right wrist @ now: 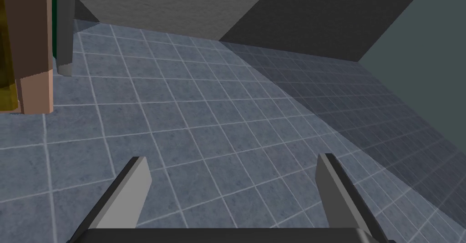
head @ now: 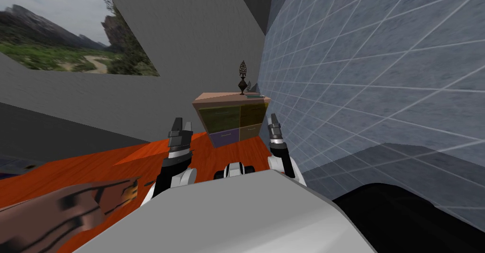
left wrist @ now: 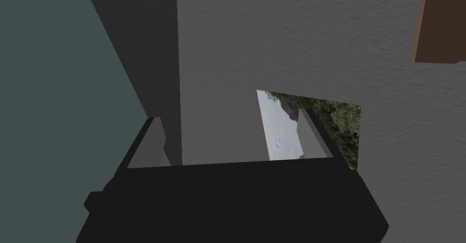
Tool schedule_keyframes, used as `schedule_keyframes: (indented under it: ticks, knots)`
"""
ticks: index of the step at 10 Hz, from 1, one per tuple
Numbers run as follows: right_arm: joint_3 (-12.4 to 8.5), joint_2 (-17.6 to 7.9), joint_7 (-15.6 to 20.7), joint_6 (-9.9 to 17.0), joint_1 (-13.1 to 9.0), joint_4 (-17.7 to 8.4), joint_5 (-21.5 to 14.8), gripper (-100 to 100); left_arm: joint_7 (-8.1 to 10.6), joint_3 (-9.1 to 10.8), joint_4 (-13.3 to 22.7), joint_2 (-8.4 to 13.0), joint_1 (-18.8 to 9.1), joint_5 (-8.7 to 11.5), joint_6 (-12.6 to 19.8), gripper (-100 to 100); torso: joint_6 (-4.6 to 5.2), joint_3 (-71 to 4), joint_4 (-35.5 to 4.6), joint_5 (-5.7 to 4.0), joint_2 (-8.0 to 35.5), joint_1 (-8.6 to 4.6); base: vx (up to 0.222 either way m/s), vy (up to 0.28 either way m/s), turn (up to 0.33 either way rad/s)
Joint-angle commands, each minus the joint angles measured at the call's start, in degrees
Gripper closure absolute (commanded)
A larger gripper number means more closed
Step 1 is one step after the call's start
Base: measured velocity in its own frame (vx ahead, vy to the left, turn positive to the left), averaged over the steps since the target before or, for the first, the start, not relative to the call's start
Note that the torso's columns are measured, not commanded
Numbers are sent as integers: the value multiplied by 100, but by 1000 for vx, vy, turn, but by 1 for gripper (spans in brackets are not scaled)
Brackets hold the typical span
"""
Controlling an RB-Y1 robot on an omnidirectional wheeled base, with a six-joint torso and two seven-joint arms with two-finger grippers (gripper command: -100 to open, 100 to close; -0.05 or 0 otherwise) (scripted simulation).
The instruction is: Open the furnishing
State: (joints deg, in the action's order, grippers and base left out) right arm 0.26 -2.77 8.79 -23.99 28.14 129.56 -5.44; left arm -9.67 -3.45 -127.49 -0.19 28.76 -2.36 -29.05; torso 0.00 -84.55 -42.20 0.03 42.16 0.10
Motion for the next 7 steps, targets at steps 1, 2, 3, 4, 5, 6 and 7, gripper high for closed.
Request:
schedule_keyframes:
  ticks: [1, 2, 3, 4, 5, 6, 7]
  knots:
    - [-1, -329, 232, -73, -43, -67, -87, -100, 0, 0, 0, 0, 0, 0, 0, 0, 0, -1, -6, -3, 10, -9, 24, 34, -20]
    - [-2, -472, 406, -124, -71, -105, -154, -100, 0, 0, 0, 0, 0, 0, 0, 0, 0, 0, -9, -4, 14, -13, 44, 45, -46]
    - [-3, -594, 573, -184, -102, -144, -231, -100, 0, 0, 0, 0, 0, 0, 0, 0, 0, -3, -8, -3, 9, -10, 62, 87, -47]
    - [-4, -699, 734, -250, -138, -185, -317, -100, 0, 0, 0, 0, 0, 0, 0, 0, 0, -6, -7, 0, 5, 4, 75, 100, -49]
    - [-4, -699, 827, -250, -138, -185, -317, -100, 0, 0, 0, 0, 0, 0, 0, 0, 0, -7, -6, 1, 4, 3, 49, 71, -15]
    - [-5, -788, 1037, -323, -176, -228, -411, -100, 0, 0, 0, 0, 0, 0, 0, 0, 0, -1, -9, -3, 15, -12, 40, 73, -37]
    - [-5, -788, 1071, -323, -176, -228, -411, -100, 0, 0, 0, 0, 0, 0, 0, 0, 1, 3, -11, -5, 19, -15, 33, 51, -20]
